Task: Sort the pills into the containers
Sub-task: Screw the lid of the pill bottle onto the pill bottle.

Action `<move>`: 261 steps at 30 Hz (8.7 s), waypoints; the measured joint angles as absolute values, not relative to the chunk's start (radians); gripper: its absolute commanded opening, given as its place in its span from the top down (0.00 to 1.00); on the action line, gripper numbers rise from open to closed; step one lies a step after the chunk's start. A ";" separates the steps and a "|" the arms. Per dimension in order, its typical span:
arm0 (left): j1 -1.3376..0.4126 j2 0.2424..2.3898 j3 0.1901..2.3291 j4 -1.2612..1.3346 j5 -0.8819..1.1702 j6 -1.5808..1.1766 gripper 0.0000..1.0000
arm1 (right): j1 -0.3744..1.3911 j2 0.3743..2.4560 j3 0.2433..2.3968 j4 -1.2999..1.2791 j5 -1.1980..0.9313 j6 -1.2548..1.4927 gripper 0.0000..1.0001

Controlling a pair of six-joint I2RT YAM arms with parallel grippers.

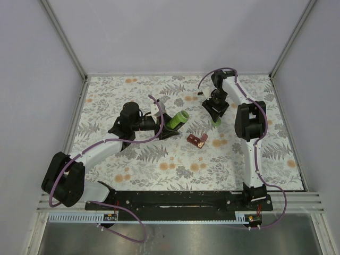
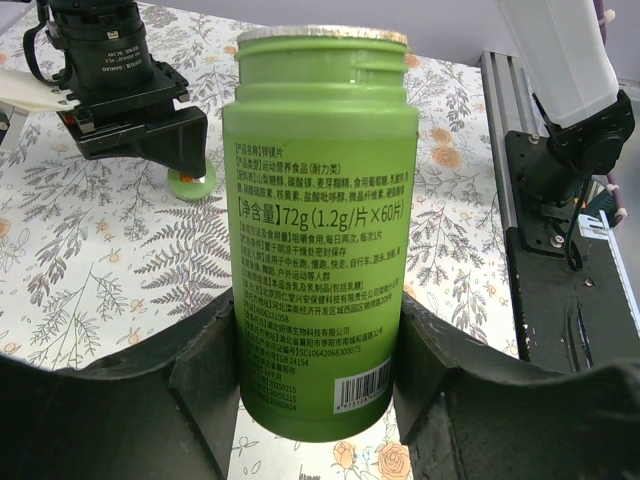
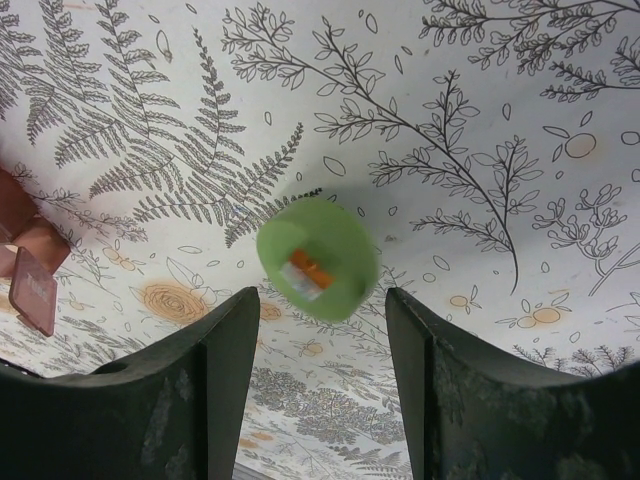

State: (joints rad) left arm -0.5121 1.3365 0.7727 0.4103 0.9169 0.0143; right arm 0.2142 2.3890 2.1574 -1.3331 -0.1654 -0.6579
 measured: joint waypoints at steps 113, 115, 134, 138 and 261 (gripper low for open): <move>-0.512 1.330 0.818 0.389 0.962 -0.051 1.00 | 0.319 2.490 2.206 -1.332 0.123 -0.673 0.30; -0.512 1.330 0.818 0.389 0.962 -0.054 1.00 | 0.319 2.490 2.206 -1.332 0.123 -0.673 0.30; -0.512 1.330 0.819 0.389 0.966 -0.054 1.00 | 0.320 2.490 2.167 -1.336 0.160 -0.679 0.32; -0.512 1.330 0.819 0.389 0.966 -0.054 1.00 | 0.321 2.490 2.166 -1.337 0.162 -0.679 0.37; -0.765 1.290 1.046 -0.351 0.334 0.408 1.00 | 0.411 1.771 1.778 -1.266 -0.961 -0.421 0.83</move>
State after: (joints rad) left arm -0.7654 1.2896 1.0458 -0.3511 0.3336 0.4076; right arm 0.4110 1.7710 1.7782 -1.2663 -0.9607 -0.4213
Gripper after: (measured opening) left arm 0.561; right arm 0.601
